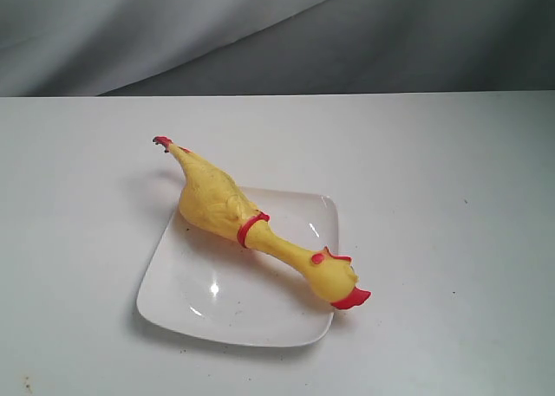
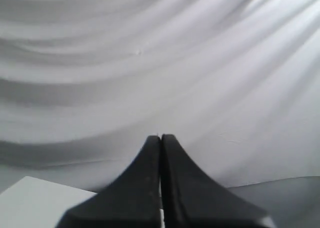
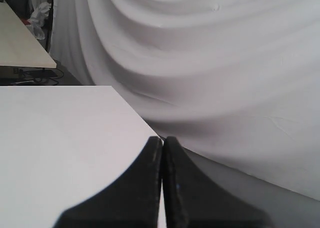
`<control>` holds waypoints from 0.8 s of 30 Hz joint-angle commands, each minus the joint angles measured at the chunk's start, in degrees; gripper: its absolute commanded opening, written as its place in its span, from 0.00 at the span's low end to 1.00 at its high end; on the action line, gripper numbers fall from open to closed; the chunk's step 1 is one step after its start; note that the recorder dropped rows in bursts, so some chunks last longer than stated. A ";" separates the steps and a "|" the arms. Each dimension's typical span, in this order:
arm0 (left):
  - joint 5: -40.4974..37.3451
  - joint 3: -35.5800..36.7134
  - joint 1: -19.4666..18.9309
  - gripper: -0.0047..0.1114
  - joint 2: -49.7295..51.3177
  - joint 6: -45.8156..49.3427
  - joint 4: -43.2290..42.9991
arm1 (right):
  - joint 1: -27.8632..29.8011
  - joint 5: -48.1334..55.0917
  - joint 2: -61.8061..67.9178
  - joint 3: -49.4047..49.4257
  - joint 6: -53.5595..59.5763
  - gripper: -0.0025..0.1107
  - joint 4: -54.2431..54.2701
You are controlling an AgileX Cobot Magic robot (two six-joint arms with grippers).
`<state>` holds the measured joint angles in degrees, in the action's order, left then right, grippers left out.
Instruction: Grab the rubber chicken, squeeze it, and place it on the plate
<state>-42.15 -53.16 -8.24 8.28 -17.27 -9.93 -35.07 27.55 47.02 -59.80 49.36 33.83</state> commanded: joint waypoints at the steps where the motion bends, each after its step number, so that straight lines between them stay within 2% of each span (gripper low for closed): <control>1: 8.57 8.56 -2.52 0.04 -0.30 4.18 7.45 | 0.26 0.07 -0.21 -0.20 -0.52 0.02 -0.09; 8: 24.84 23.65 -2.52 0.04 -0.30 13.15 12.86 | 0.26 0.07 -0.21 -0.20 -0.52 0.02 -0.09; 15: 36.25 36.08 -2.52 0.04 -0.30 13.27 12.59 | 0.26 0.07 -0.21 -0.20 -0.52 0.02 -0.09; 24: 37.98 45.01 -2.52 0.04 -0.56 13.89 12.41 | 0.26 0.07 -0.21 -0.20 -0.52 0.02 -0.22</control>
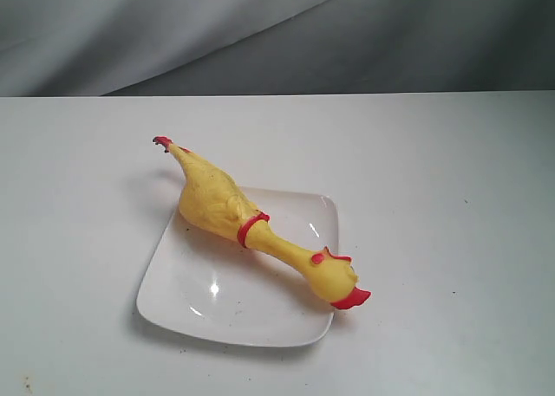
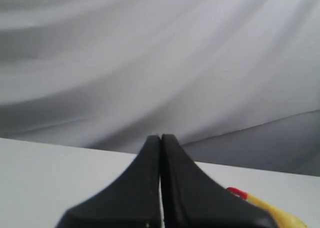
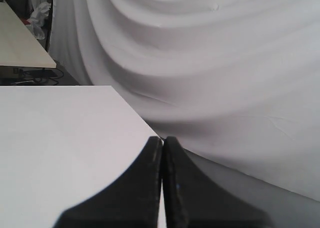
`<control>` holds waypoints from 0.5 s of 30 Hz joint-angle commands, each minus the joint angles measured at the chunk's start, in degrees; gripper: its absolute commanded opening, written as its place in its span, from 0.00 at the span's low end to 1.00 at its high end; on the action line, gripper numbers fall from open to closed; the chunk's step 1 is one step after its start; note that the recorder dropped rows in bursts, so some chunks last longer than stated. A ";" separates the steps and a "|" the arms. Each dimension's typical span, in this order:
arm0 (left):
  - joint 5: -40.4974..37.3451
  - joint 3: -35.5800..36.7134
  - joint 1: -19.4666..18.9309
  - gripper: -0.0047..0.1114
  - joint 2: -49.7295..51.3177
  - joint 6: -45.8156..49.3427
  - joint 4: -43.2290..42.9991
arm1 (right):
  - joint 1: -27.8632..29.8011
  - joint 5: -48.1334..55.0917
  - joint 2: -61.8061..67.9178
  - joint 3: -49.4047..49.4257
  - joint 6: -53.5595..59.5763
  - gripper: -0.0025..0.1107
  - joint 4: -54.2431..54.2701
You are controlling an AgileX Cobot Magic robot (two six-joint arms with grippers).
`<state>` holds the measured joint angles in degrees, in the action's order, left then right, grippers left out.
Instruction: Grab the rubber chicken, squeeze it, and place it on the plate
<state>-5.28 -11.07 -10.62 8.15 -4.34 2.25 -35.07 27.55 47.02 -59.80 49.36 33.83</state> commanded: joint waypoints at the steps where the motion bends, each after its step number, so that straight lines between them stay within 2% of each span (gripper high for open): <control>1: 1.11 3.86 -0.15 0.04 -0.75 1.82 0.23 | 0.26 0.07 -0.21 -0.20 -0.52 0.02 -0.22; 9: 1.11 11.07 -0.15 0.04 -5.86 3.09 0.23 | 0.26 0.07 -0.21 -0.20 -0.52 0.02 -0.22; 15: -7.07 11.07 -0.15 0.04 -8.15 3.09 0.23 | 0.26 0.07 -0.21 -0.20 -0.52 0.02 -0.22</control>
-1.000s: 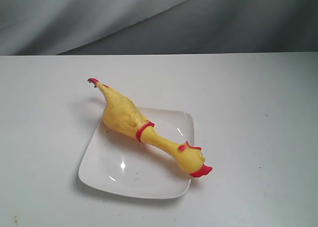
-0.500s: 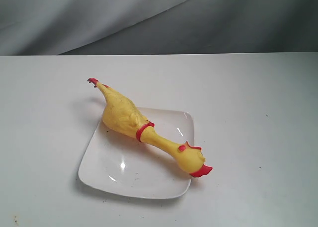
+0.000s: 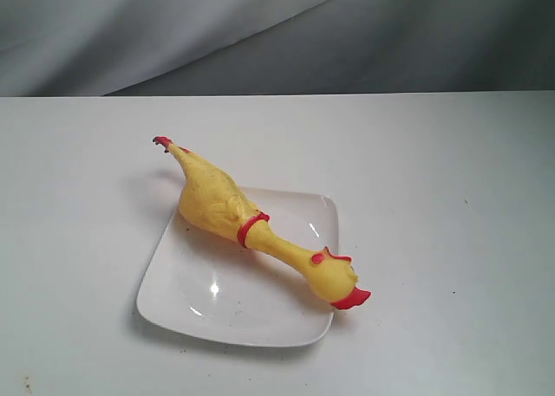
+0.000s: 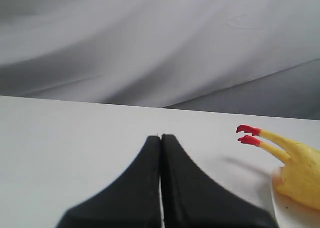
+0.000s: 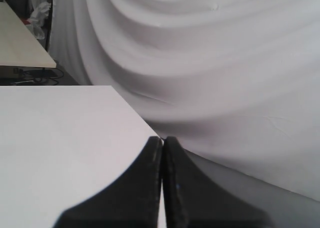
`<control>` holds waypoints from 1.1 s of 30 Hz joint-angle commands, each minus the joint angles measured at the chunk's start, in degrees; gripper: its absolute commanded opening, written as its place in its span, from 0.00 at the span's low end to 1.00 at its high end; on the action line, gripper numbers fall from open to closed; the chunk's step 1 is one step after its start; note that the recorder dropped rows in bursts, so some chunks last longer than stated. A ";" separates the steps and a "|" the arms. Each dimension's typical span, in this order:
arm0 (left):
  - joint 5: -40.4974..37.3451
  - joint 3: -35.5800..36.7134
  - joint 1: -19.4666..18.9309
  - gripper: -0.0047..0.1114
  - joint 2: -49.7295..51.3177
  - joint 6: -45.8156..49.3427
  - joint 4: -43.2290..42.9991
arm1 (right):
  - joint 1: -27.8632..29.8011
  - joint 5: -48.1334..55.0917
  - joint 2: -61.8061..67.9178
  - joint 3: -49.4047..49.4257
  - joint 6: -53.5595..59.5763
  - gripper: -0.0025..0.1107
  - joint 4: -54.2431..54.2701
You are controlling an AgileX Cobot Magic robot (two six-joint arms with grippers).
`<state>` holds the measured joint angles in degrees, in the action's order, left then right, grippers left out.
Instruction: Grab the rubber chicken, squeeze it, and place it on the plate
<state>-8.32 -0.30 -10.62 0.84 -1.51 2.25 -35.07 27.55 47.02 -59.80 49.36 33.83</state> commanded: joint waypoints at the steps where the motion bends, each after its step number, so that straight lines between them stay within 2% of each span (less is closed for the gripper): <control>1: -4.59 0.30 -0.15 0.04 -0.84 0.27 0.23 | 0.26 0.07 -0.21 -0.20 -0.52 0.02 -0.22; 5: -8.25 0.30 -0.04 0.04 -0.84 0.27 0.23 | 0.26 0.18 -0.21 -0.20 -0.52 0.02 -0.22; 11: -8.21 0.30 2.18 0.04 -0.84 0.27 0.23 | 0.26 0.07 -0.21 -0.20 -0.52 0.02 -0.22; 33: -7.96 0.30 1.93 0.04 -0.84 0.27 0.23 | 0.26 0.07 -0.21 -0.20 -0.62 0.02 -0.22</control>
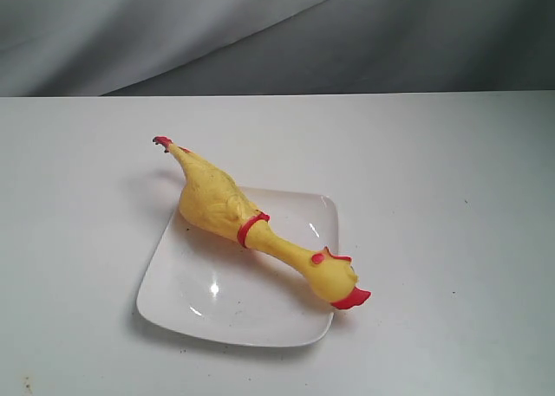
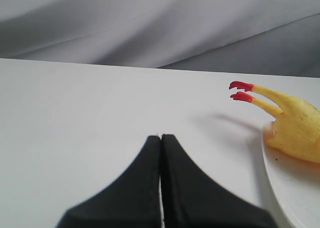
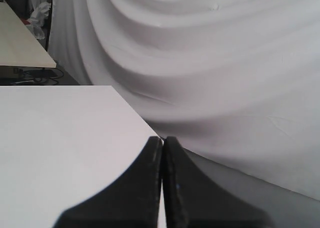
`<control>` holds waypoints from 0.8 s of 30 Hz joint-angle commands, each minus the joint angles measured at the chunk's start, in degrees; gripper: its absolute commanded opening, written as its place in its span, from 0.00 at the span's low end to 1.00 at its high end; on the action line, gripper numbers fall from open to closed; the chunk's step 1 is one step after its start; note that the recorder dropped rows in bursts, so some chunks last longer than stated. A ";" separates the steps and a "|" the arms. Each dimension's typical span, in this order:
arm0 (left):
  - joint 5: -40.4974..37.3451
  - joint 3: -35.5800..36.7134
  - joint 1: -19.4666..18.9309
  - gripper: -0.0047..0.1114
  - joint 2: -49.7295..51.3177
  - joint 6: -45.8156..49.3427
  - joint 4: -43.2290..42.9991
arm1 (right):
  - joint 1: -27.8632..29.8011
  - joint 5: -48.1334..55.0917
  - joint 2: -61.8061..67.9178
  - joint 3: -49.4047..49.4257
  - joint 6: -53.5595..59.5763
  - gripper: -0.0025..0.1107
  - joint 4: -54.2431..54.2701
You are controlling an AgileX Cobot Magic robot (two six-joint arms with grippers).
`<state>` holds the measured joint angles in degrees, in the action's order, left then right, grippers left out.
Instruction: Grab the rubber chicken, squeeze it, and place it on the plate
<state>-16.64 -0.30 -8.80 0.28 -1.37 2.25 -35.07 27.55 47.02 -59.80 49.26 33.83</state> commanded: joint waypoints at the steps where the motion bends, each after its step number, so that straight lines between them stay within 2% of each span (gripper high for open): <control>1: 0.36 0.30 0.12 0.04 -0.28 0.13 0.23 | 0.26 0.07 -0.21 -0.20 -0.53 0.02 -0.22; 14: 0.36 0.30 0.12 0.04 -0.28 0.13 0.23 | 0.79 0.04 -0.76 -0.20 -0.51 0.02 -0.22; 17: 0.36 0.30 0.12 0.04 -0.28 0.13 0.23 | 4.28 0.32 -1.99 -0.20 -0.51 0.02 0.39; 24: 0.36 0.30 0.12 0.04 -0.28 0.13 0.23 | 16.84 0.22 -9.27 -0.20 -0.51 0.02 -0.08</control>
<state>-16.64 -0.30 -8.80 0.28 -1.37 2.25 -21.88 28.01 40.81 -59.80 49.26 33.91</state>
